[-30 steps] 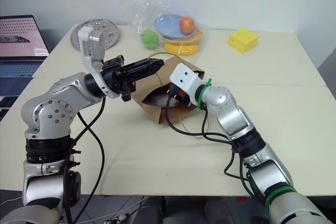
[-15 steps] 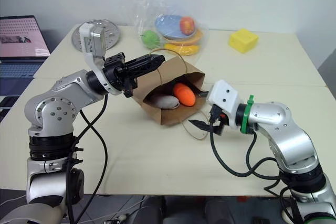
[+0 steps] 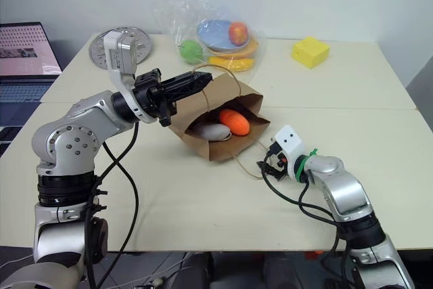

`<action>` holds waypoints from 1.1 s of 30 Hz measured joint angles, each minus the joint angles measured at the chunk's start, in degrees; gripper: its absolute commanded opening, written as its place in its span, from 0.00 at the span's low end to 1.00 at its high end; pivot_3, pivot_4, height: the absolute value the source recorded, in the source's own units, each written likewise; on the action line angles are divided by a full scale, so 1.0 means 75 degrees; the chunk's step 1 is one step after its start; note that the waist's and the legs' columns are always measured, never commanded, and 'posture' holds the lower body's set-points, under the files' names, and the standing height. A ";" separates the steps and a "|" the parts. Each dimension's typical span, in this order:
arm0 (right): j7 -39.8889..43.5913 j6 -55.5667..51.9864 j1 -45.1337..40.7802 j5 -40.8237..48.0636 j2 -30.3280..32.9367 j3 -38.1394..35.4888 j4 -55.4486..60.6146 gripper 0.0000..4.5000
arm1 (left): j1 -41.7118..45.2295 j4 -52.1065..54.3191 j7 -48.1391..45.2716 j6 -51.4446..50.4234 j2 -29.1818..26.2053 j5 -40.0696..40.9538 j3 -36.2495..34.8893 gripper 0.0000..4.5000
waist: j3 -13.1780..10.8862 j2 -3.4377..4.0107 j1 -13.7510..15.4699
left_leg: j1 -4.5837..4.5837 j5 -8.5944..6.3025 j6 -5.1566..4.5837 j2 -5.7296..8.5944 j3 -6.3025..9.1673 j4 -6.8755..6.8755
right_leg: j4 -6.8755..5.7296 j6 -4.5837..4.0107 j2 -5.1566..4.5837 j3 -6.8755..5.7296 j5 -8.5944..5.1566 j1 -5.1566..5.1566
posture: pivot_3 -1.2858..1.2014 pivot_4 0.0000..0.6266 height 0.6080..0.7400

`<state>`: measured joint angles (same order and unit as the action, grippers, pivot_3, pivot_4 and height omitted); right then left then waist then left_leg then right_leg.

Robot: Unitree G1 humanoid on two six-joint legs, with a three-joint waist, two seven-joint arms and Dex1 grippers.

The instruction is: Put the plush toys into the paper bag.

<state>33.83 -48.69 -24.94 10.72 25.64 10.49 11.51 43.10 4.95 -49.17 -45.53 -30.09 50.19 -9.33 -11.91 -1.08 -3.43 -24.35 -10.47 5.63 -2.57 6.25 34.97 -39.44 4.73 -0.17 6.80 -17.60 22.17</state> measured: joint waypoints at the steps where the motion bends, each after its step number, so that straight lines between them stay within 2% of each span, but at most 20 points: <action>1: 0.0025 -0.0059 -0.0033 0.0099 -0.0054 -0.0034 0.0002 0.64 | 0.0000 0.0001 0.0001 0.0000 0.0000 0.0000 0.0000 0.00 | 0.0000 0.0000 0.0001 | 0.0000 0.0000 0.0000 0.0000 0.0001 -0.0002 | 0.0000 0.0000 0.0000 -0.0001 0.0000 0.0000 | 0.52 0.24 1.00; 8: 0.0118 -0.1216 -0.0050 0.1401 -0.0683 -0.0955 0.0056 0.04 | -0.0007 0.0001 -0.0008 0.0002 -0.0030 -0.0014 -0.0005 0.00 | 0.0000 0.0000 0.0003 | -0.0001 0.0000 0.0000 0.0000 0.0004 -0.0004 | -0.0001 0.0000 0.0000 -0.0005 0.0000 0.0000 | 0.52 0.24 1.00; 9: 0.0088 -0.1350 -0.0060 0.1527 -0.0770 -0.1053 0.0109 0.01 | -0.0006 0.0000 -0.0020 0.0004 -0.0035 -0.0018 -0.0005 0.00 | 0.0000 0.0000 0.0002 | 0.0000 0.0000 0.0000 0.0000 0.0004 -0.0004 | -0.0002 0.0000 0.0000 -0.0005 0.0000 0.0000 | 0.52 0.24 1.00; 12: -0.0020 -0.2031 -0.0322 0.2109 -0.0871 -0.1442 0.0421 0.01 | 0.0013 -0.0148 -0.0239 0.0101 -0.0158 -0.0144 0.0012 0.00 | -0.0002 0.0003 0.0001 | 0.0000 0.0000 0.0000 0.0000 0.0002 -0.0004 | -0.0004 0.0000 0.0001 -0.0003 0.0000 0.0003 | 0.52 0.24 1.00; 15: -0.0073 -0.2913 -0.0908 0.2878 -0.0804 -0.2281 0.1003 0.01 | 0.0261 -0.0480 -0.0699 0.0252 -0.0450 -0.0410 0.0160 0.00 | -0.0003 0.0005 0.0003 | -0.0002 0.0000 0.0000 0.0000 0.0004 -0.0005 | -0.0003 0.0000 0.0001 -0.0005 0.0000 0.0005 | 0.52 0.24 1.00; 20: -0.0418 -0.4473 -0.2098 0.4122 -0.0938 -0.3676 0.1413 0.01 | 0.1130 -0.1398 -0.1371 0.0789 -0.0573 -0.0936 0.0355 0.00 | -0.0003 0.0005 0.0017 | -0.0004 0.0000 -0.0001 0.0000 0.0006 -0.0008 | -0.0002 -0.0001 0.0001 -0.0010 0.0000 0.0006 | 0.52 0.24 1.00; 23: -0.0822 -0.5036 -0.2619 0.4381 -0.1205 -0.4309 0.1351 0.01 | 0.1521 -0.2068 -0.1697 0.1155 -0.0496 -0.1283 0.0491 0.00 | -0.0003 0.0006 0.0020 | -0.0004 0.0000 -0.0001 0.0000 0.0005 -0.0012 | -0.0002 -0.0001 0.0001 -0.0010 0.0000 0.0009 | 0.52 0.24 1.00; 29: -0.1571 -0.5373 -0.3103 0.4431 -0.1721 -0.4571 0.1104 0.01 | 0.1996 -0.3557 -0.2300 0.1909 0.0020 -0.1994 0.0899 0.00 | -0.0004 0.0007 0.0001 | -0.0013 -0.0001 -0.0002 0.0000 0.0004 -0.0018 | -0.0003 -0.0002 0.0001 -0.0010 0.0000 0.0022 | 0.52 0.24 1.00; 33: -0.2048 -0.5386 -0.3104 0.4350 -0.1966 -0.4624 0.0964 0.01 | 0.2087 -0.3873 -0.2557 0.2149 0.0131 -0.2219 0.0941 0.00 | -0.0005 0.0009 -0.0004 | -0.0025 -0.0001 -0.0002 -0.0001 0.0005 -0.0020 | -0.0007 -0.0002 0.0001 -0.0010 0.0000 0.0033 | 0.52 0.24 1.00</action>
<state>18.47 -89.08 -48.22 43.35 10.89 -24.19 18.74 58.75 -24.10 -68.35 -29.42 -29.10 33.55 -2.28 -11.95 -1.01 -3.45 -24.54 -10.47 5.61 -2.58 6.29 34.82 -39.49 4.71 -0.17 6.73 -17.60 22.41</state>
